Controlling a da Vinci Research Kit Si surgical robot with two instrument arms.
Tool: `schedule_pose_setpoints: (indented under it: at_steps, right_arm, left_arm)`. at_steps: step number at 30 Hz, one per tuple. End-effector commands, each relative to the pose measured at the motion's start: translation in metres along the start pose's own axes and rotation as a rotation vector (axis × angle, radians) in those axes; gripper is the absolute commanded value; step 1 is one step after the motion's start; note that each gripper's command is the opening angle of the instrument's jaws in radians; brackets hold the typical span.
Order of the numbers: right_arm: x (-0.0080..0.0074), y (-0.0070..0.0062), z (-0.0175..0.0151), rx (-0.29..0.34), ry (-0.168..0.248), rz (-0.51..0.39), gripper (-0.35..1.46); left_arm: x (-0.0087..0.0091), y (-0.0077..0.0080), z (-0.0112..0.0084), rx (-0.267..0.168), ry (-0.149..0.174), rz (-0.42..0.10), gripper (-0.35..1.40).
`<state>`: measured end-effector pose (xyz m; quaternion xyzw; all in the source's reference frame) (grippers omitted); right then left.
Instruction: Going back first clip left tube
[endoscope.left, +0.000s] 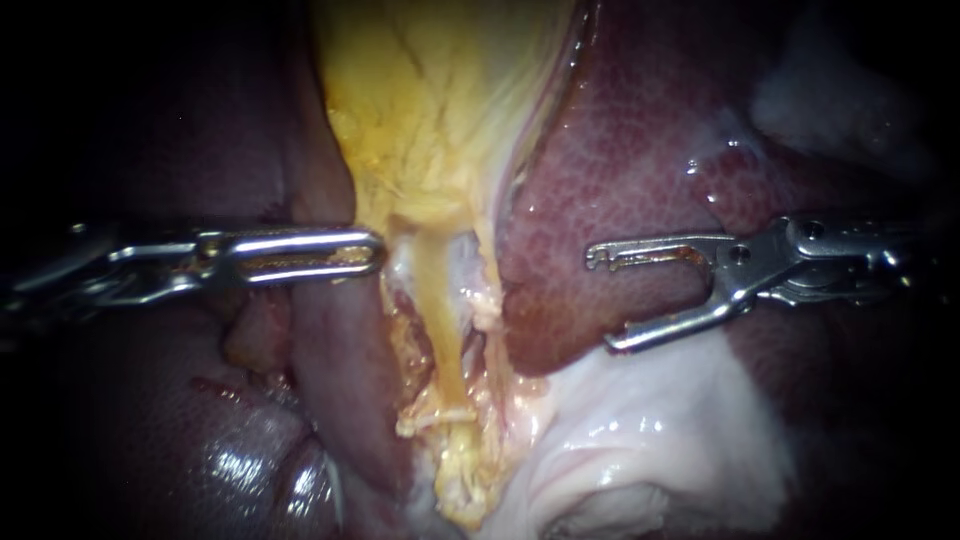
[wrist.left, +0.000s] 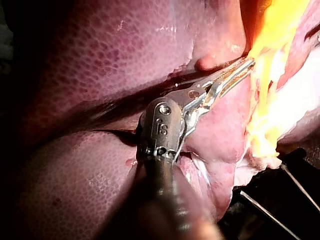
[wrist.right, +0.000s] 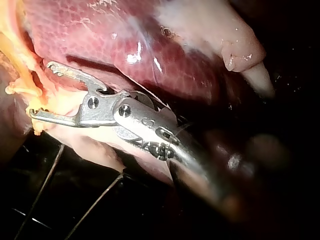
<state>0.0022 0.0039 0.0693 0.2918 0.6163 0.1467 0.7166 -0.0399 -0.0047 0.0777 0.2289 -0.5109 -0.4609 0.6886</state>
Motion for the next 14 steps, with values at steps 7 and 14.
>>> schedule_pose_setpoints:
  at_steps: [7,14]
  right_arm:
    - [0.0000,0.0000,0.0001,0.000,0.000,0.000,0.60]
    - [0.0000,0.0000,0.0000,-0.001,0.001,0.002,0.60]
  left_arm:
    - [0.0004,-0.0002,0.0005,0.001,0.008,0.003,-0.35]
    - [0.0004,-0.0002,0.0005,0.001,0.008,0.003,-0.35]
